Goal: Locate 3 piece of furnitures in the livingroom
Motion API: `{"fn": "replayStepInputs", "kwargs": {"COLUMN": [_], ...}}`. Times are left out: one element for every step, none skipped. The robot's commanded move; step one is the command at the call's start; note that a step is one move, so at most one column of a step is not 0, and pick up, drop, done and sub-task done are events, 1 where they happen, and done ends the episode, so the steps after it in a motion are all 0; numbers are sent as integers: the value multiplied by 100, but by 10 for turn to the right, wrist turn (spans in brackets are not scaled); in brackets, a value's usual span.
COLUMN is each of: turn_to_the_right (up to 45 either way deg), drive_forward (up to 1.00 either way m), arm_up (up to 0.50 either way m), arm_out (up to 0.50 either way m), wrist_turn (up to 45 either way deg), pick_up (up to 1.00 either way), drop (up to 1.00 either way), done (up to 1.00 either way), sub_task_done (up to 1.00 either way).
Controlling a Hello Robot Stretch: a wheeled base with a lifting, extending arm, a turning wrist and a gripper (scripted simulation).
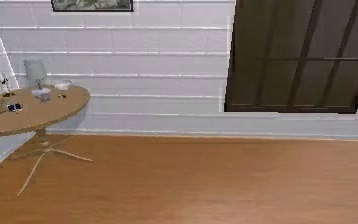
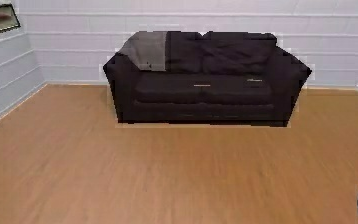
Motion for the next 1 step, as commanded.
{"fn": "replayStepInputs", "kwargs": {"turn_to_the_right": [0], "drive_forward": [25], "arm_up": [0], "arm_out": [0], "wrist_turn": [0], "pick_up": [0], "drop": [0], "done": [0], "sub_task_done": [0]}}
